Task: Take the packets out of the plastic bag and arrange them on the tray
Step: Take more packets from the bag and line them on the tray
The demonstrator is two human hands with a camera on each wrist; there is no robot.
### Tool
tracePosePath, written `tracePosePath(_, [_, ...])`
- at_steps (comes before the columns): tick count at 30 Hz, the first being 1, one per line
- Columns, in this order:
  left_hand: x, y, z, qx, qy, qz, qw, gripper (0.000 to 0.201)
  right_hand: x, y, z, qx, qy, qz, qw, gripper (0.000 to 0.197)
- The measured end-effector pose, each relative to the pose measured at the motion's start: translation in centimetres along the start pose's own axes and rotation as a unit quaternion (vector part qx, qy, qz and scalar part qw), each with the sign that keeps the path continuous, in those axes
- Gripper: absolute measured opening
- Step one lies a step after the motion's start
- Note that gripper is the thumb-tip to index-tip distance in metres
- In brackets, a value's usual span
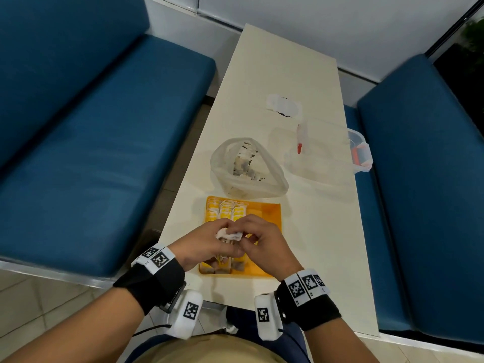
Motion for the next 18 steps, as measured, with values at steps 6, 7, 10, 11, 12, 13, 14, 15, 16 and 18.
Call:
tracePosePath(6, [0.5,0.1,0.6,-0.018,0.034,0.008,0.999,0.035,-0.6,0.2,-0.2,-0.049,-0.071,-0.120,0.989,0.029])
tracePosePath(7, [0.7,0.2,0.7,-0.019,0.042,0.009,0.999,0.035,-0.6,0.3,-0.2,-0.059,-0.099,-0.150,0.982,0.026])
tracePosePath(10, [0.9,0.1,0.9,-0.050,0.075,0.016,0.996,0.031,-0.7,0.4,-0.2,-0.086,-0.221,-0.215,0.947,0.021])
tracePosePath(11, [0.9,0.0,0.9,-0.071,0.091,0.020,0.993,0.030,-0.8,0.5,-0.2,-0.088,-0.265,-0.236,0.931,0.021])
tracePosePath(12, [0.9,0.0,0.9,-0.093,0.106,0.023,0.990,0.029,-0.8,0.6,-0.2,-0.087,-0.305,-0.259,0.912,0.022])
tracePosePath(13, [0.8,-0.1,0.9,-0.113,0.117,0.021,0.986,0.025,-0.8,0.6,-0.3,-0.085,-0.332,-0.278,0.897,0.022])
tracePosePath(14, [0.7,-0.1,0.9,-0.132,0.120,0.016,0.984,0.021,-0.7,0.7,-0.3,-0.081,-0.345,-0.291,0.889,0.023])
tracePosePath(15, [0.5,-0.2,0.9,-0.148,0.115,0.007,0.982,0.017,-0.7,0.6,-0.4,-0.076,-0.339,-0.296,0.890,0.023])
tracePosePath(16, [0.4,-0.3,1.0,-0.164,0.102,-0.005,0.981,0.014,-0.7,0.6,-0.4,-0.070,-0.315,-0.293,0.900,0.024])
tracePosePath(18, [0.2,-0.5,1.4,-0.196,0.043,-0.052,0.978,0.014,-0.4,0.6,-0.4,-0.078,-0.214,-0.259,0.939,0.032])
Point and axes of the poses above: each hand's wrist, its own y-axis away from the middle knuckle, its own z-axis out of the back of the hand, x = y × z, the point moved 1 cm from there along -y, towards the middle knuckle, and after that the axes turned 14 degrees about -x, right-handed, at the moved point
